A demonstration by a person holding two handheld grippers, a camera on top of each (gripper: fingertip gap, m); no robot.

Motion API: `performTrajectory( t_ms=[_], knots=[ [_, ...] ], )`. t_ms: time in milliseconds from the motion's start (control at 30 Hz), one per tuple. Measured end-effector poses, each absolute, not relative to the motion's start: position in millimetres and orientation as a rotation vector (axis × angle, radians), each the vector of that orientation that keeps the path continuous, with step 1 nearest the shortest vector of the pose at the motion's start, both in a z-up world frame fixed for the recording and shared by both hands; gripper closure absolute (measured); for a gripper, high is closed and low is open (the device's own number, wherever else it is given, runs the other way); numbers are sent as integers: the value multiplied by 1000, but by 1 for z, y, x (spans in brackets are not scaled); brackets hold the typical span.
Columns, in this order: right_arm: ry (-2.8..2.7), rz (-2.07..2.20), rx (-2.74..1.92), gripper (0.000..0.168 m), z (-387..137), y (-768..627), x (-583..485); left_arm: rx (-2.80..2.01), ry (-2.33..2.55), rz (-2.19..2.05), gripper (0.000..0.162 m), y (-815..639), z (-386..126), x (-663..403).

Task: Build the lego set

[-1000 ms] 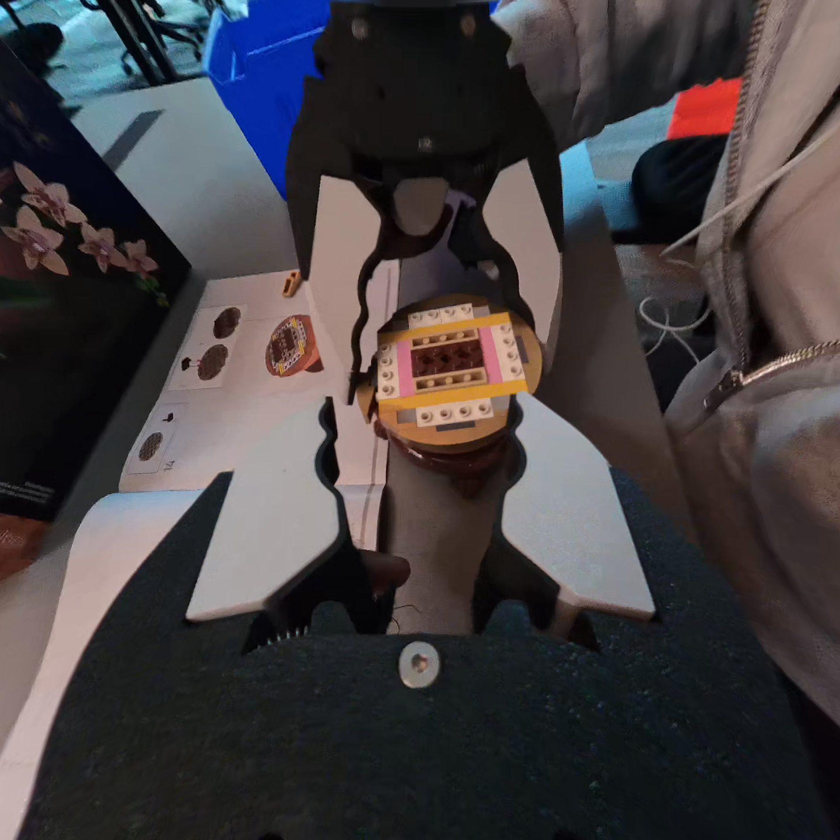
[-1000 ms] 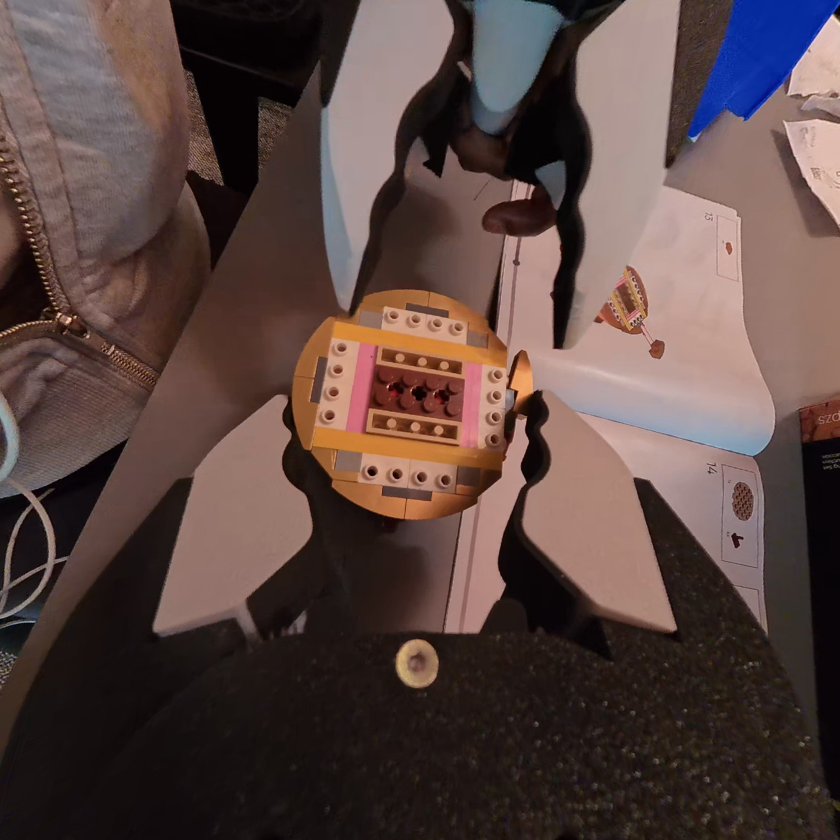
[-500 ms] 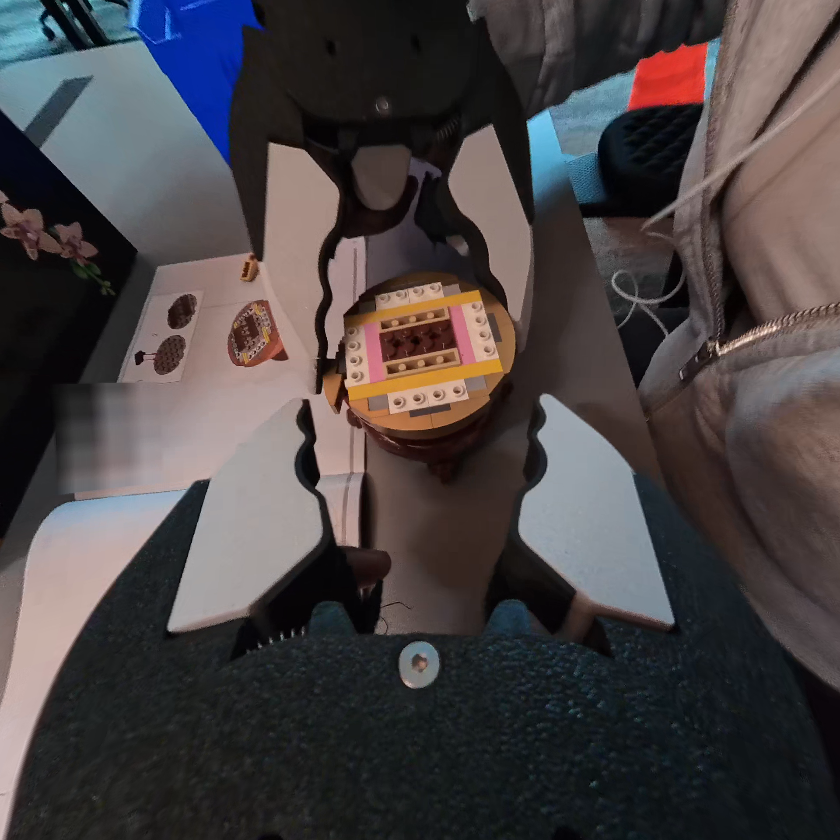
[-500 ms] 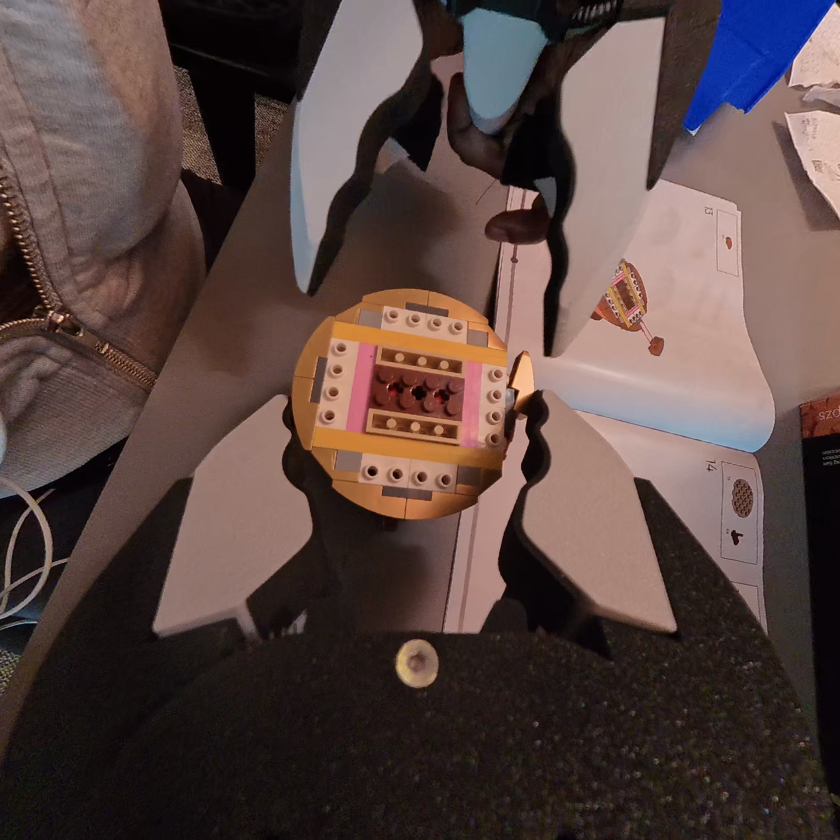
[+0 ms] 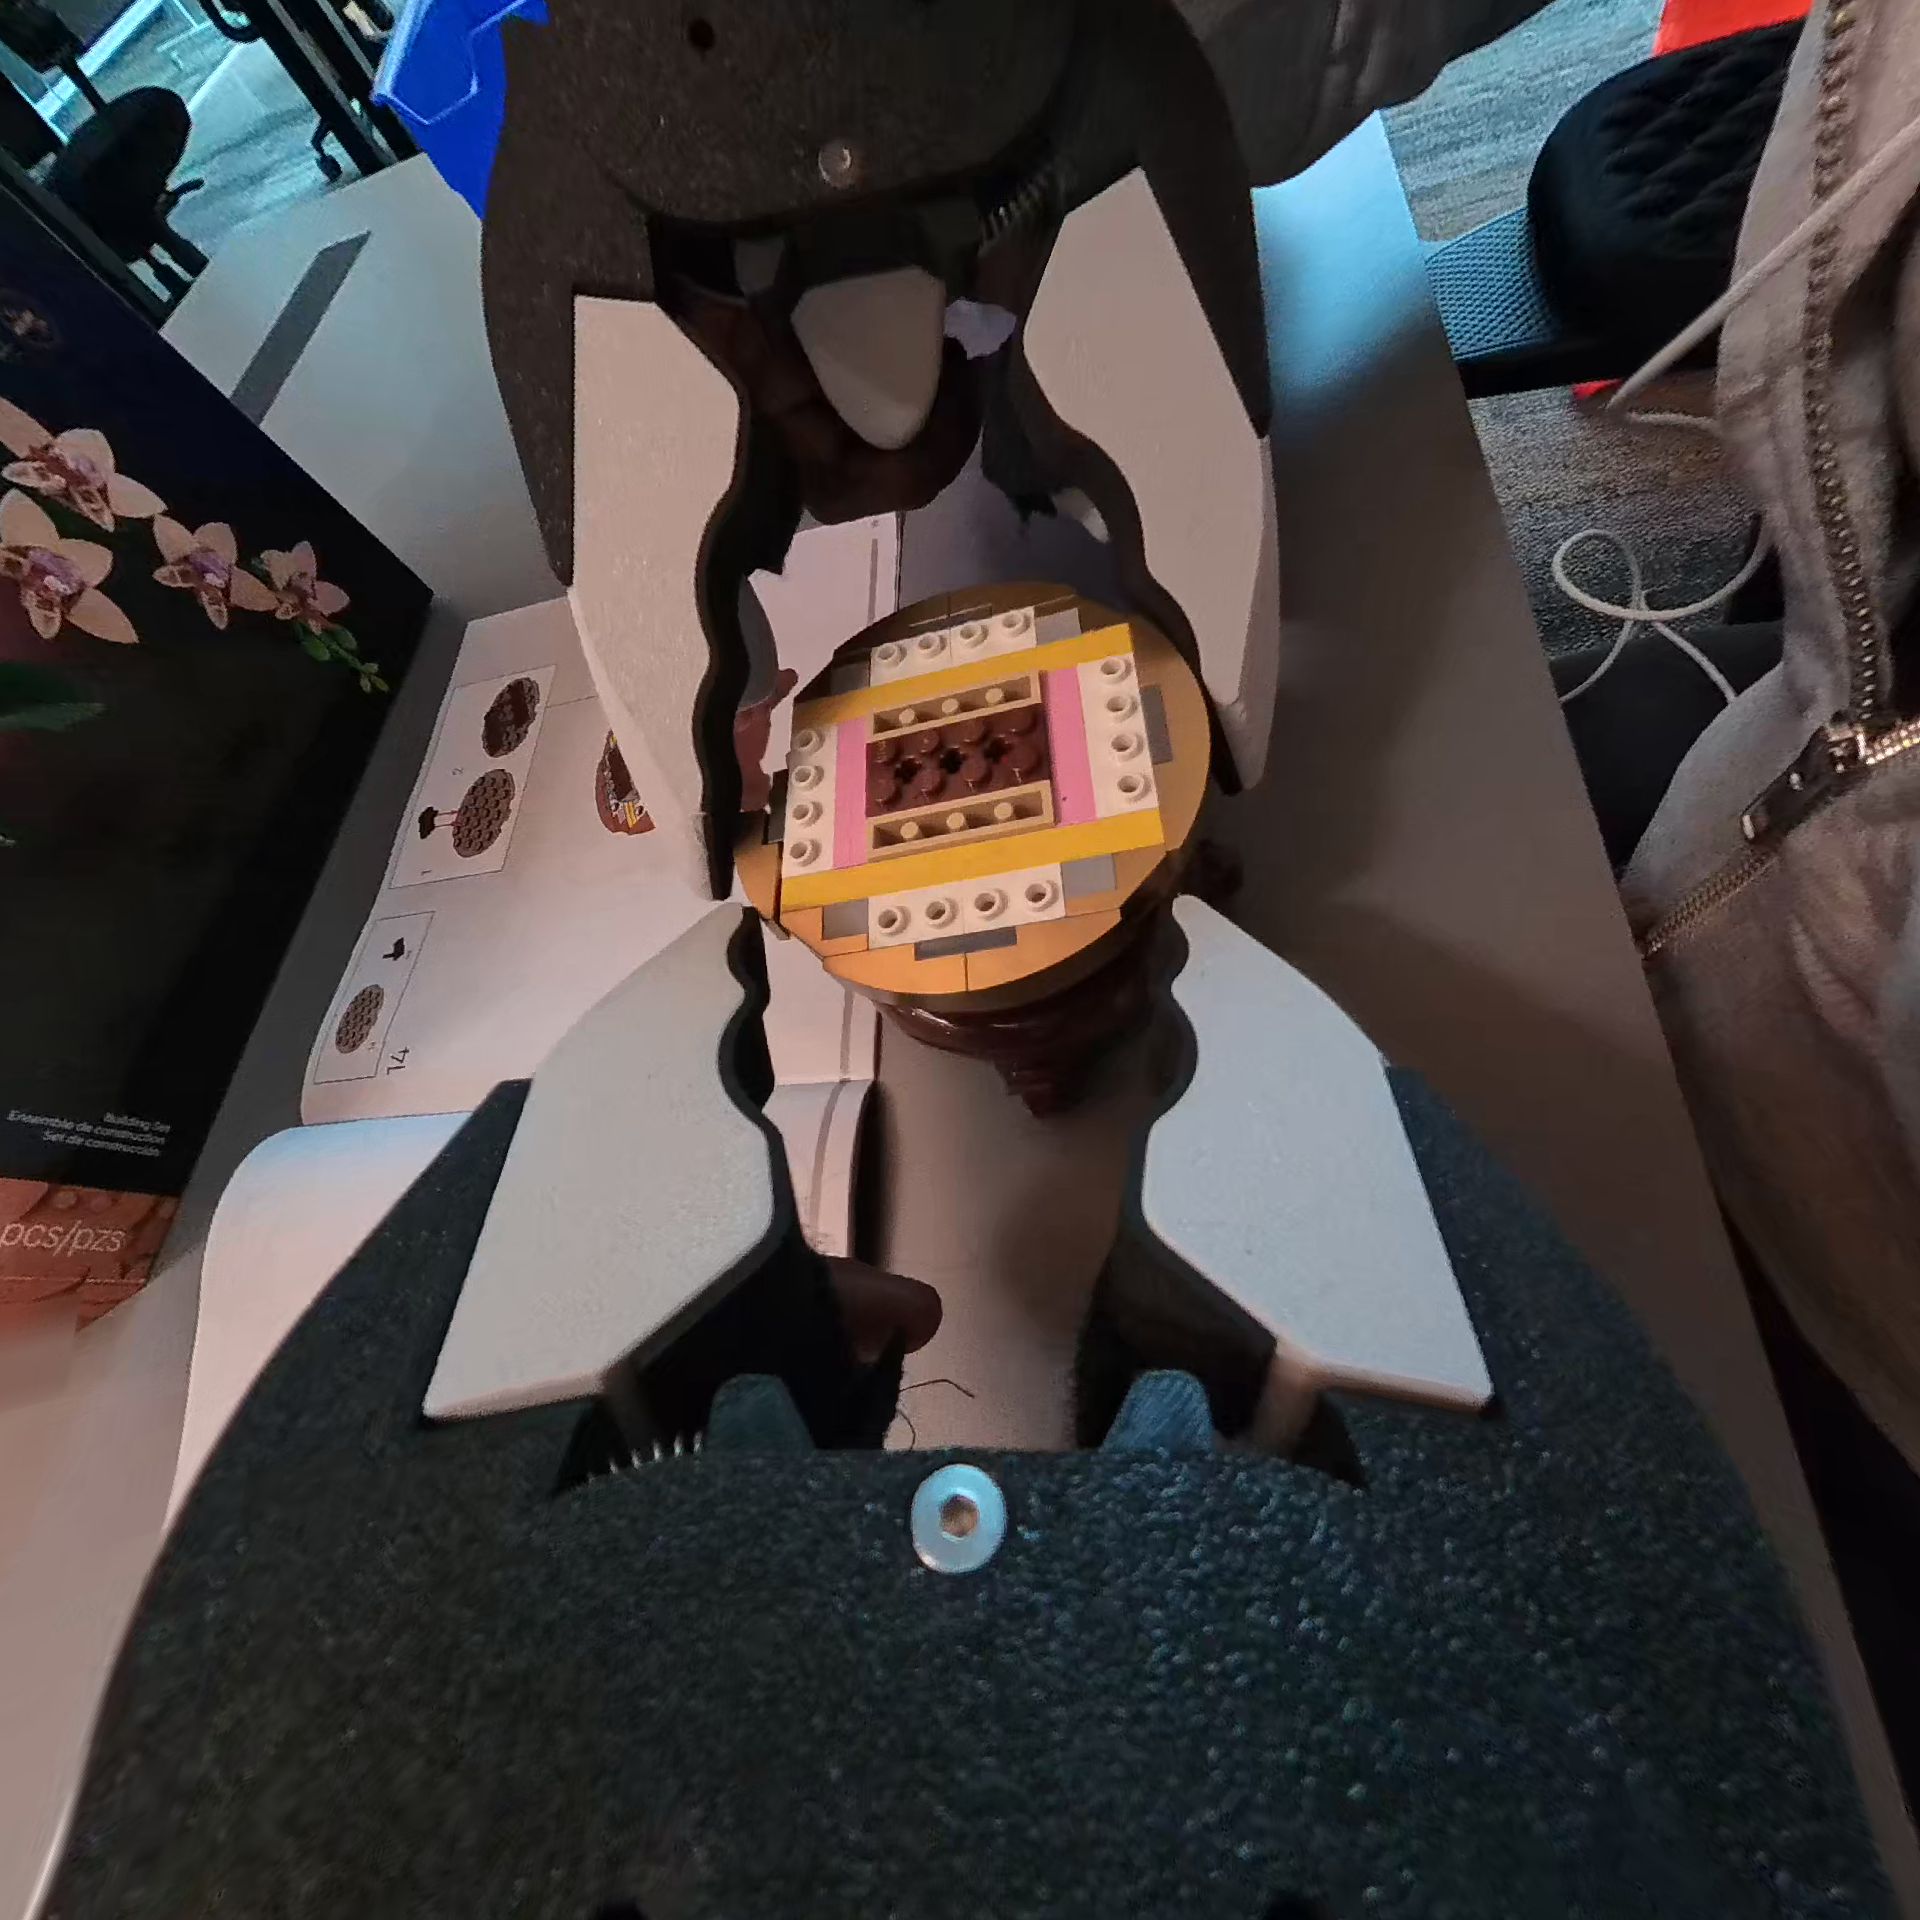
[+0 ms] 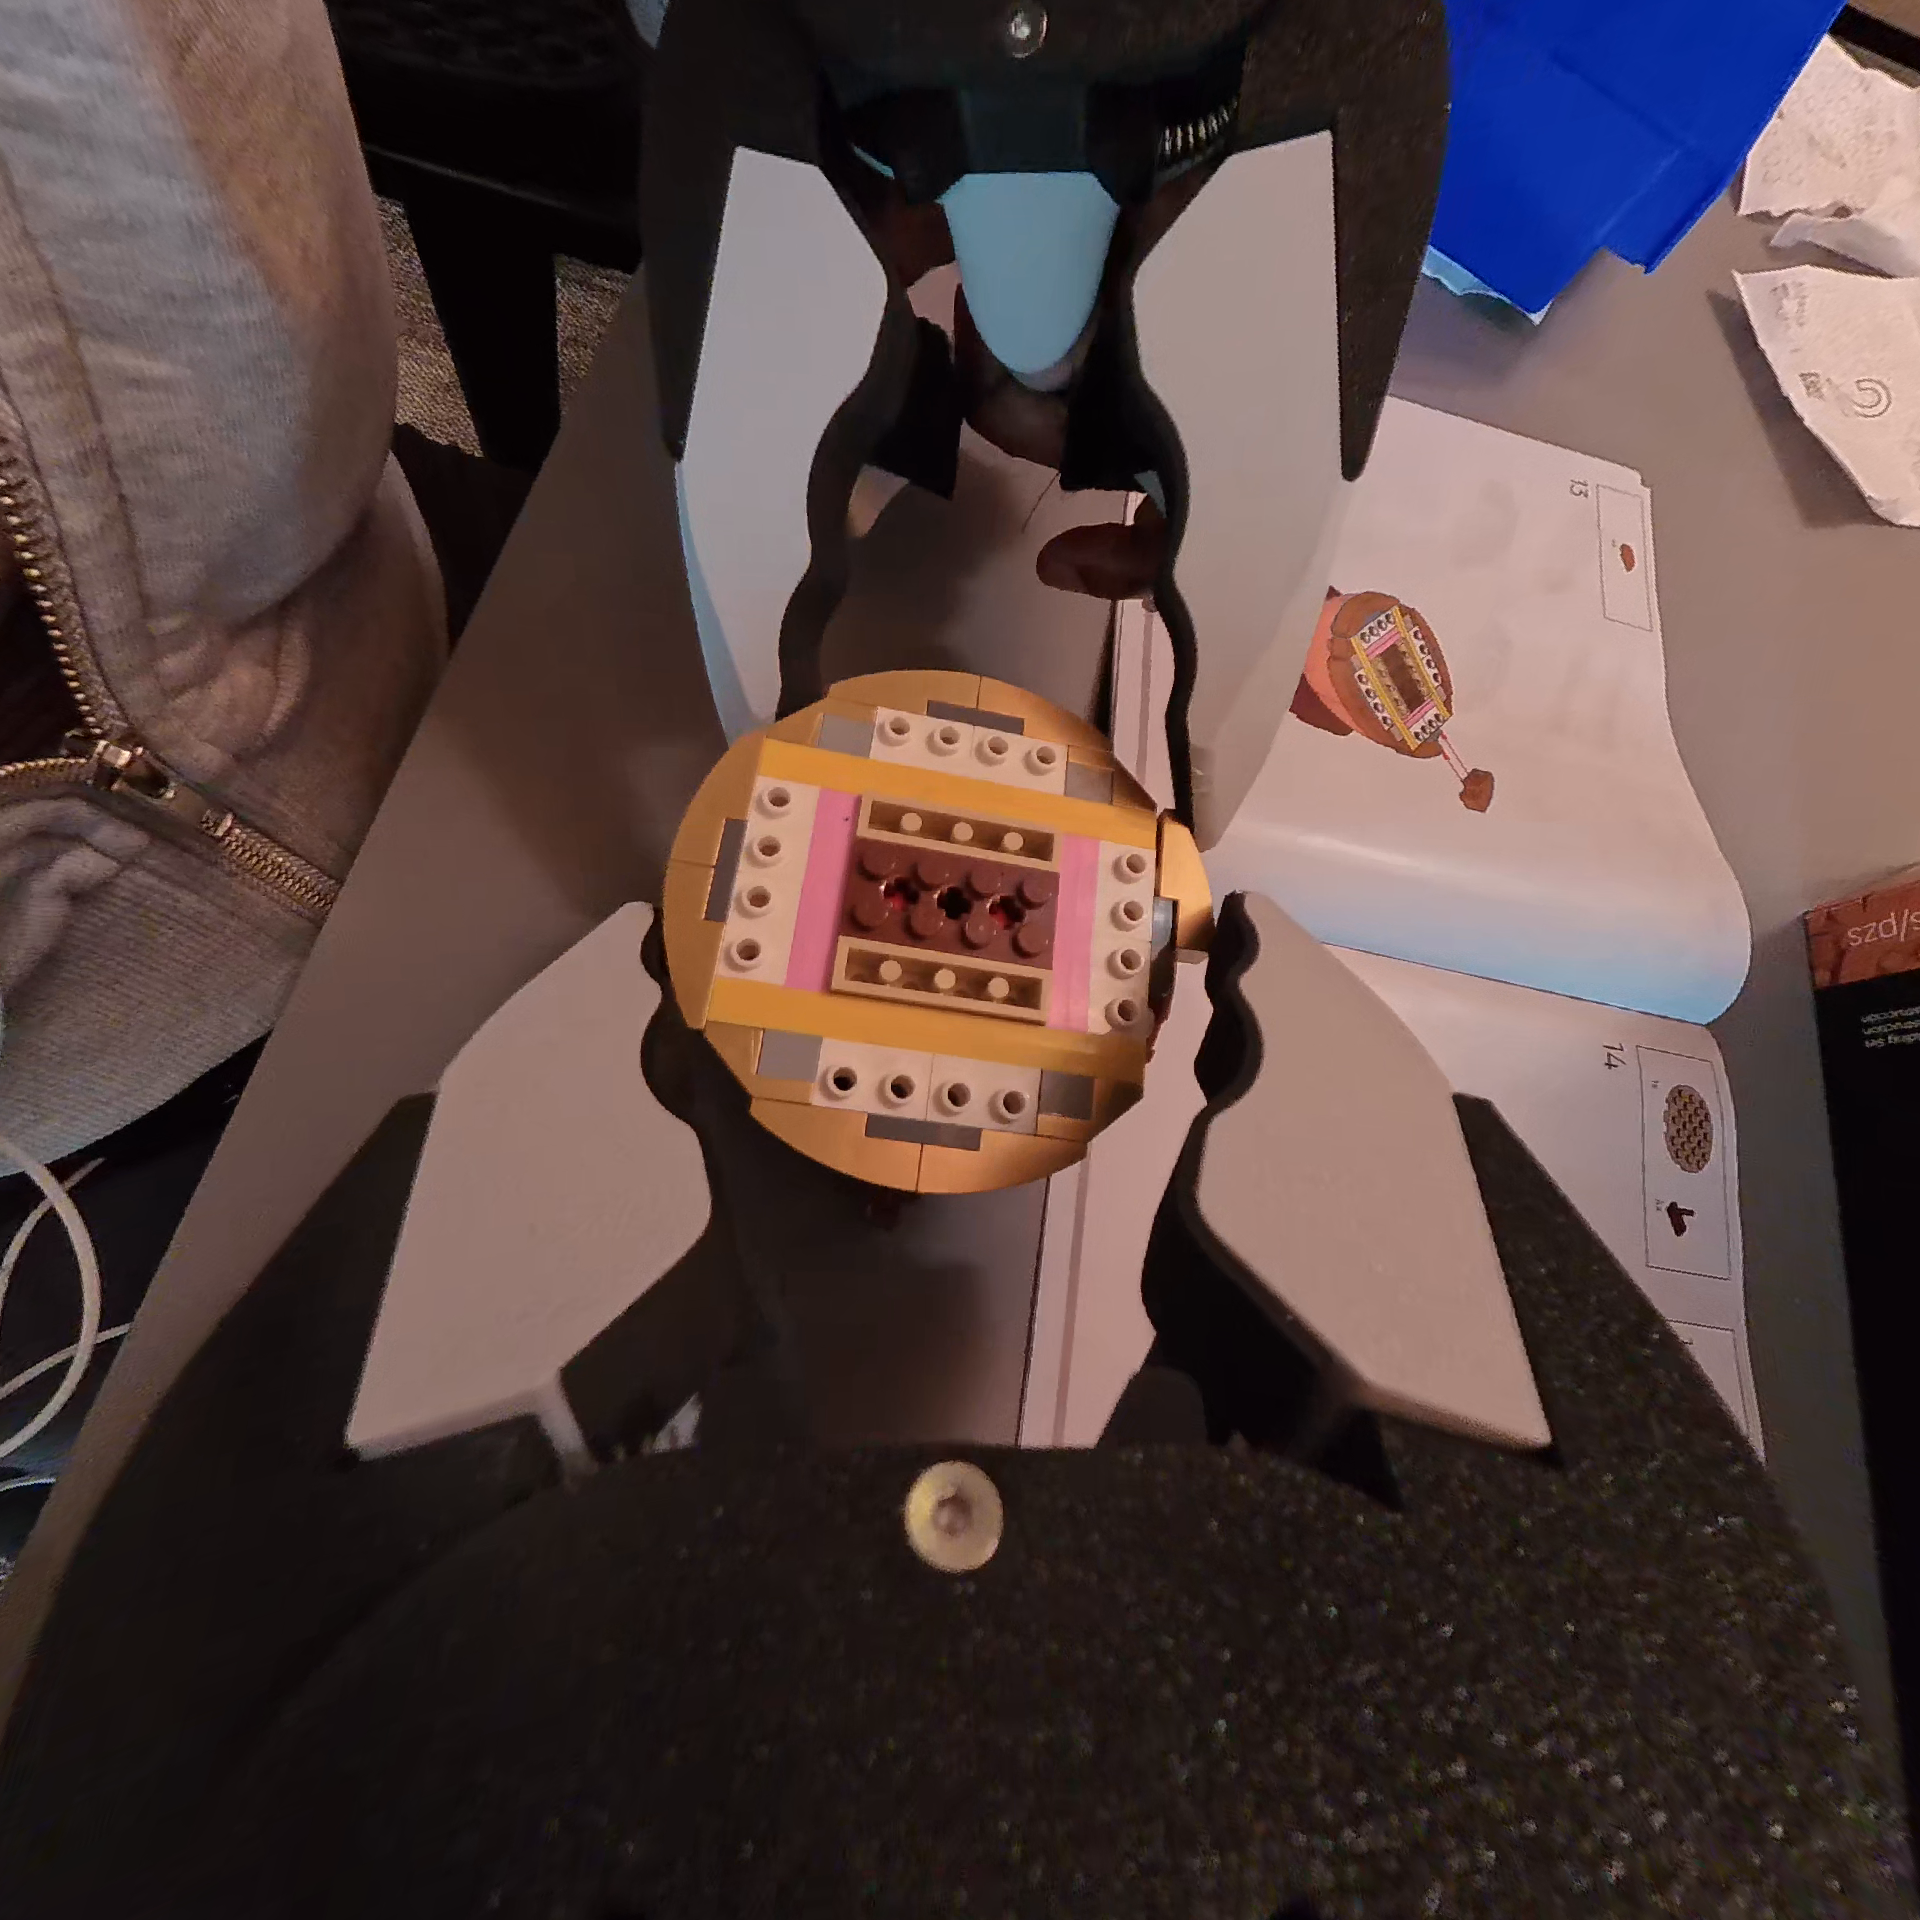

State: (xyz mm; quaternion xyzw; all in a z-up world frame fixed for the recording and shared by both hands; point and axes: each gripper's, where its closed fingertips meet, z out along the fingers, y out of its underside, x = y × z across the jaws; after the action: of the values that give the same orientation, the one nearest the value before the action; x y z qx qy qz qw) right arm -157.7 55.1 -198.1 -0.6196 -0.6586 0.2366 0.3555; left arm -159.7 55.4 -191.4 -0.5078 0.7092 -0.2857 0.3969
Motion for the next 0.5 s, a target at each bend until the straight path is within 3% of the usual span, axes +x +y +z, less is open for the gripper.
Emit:
performTrajectory(
  t_ms=[500],
  knots=[
    [-1670, 636, -1581, 74, -198, 54, -159, -1297, 1800, -732, 93, 55, -193, -160]
  ],
)
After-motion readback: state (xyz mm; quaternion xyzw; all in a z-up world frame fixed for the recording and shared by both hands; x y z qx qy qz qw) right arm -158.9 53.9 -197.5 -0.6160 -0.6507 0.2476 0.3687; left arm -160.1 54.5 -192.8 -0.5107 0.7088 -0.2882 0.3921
